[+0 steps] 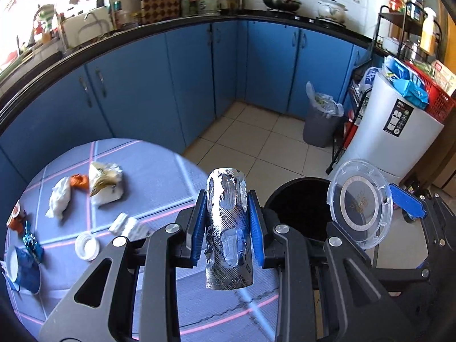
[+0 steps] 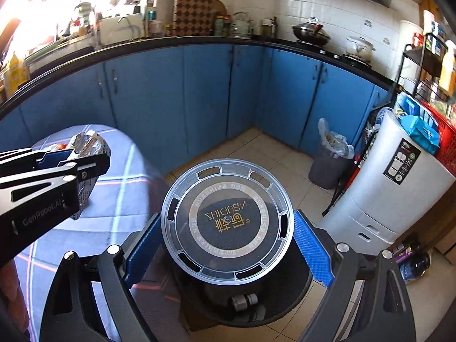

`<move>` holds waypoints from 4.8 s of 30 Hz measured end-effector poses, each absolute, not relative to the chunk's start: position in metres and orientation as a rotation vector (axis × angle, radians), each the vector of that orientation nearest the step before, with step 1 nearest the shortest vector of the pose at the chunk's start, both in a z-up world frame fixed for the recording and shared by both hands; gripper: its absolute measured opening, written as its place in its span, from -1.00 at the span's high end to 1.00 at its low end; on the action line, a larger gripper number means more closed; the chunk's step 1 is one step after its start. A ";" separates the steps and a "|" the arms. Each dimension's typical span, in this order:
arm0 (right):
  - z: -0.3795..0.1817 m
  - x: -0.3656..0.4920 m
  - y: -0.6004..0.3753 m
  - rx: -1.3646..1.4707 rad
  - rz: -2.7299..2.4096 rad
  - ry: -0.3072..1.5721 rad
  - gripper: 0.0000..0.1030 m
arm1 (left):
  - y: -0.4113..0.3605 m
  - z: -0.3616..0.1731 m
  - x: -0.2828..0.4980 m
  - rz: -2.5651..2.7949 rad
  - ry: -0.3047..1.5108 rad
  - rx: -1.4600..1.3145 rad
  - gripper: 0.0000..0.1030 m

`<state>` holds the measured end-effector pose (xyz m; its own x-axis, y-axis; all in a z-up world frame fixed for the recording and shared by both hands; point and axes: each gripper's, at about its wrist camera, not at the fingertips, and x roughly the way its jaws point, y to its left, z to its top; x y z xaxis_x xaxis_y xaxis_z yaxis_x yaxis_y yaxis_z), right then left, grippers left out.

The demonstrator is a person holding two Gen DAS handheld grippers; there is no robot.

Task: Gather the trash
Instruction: 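Carry the lid and foil can over the bin and release both, then return both tools to the table toward the blue cup and paper carton, then grasp the blue cup with the left tool while the right tool grasps the paper carton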

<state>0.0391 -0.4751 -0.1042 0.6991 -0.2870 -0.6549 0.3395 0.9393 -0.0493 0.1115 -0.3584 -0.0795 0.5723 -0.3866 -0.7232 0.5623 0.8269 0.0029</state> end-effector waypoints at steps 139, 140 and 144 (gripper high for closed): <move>-0.115 0.142 -0.273 -0.047 0.025 0.870 0.46 | -0.045 -0.107 0.137 -0.059 0.777 0.028 -0.48; -0.112 0.139 -0.274 -0.048 0.025 0.866 0.46 | -0.047 -0.104 0.135 -0.061 0.772 0.028 -0.48; -0.101 0.122 -0.278 -0.052 0.016 0.839 0.46 | -0.055 -0.093 0.123 -0.070 0.747 0.038 -0.48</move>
<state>0.1223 -0.2784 -0.1010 0.6681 -0.0061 -0.7440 -0.0350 0.9986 -0.0395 0.1235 -0.0546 -0.0927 0.7312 -0.0503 -0.6803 0.0773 0.9970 0.0094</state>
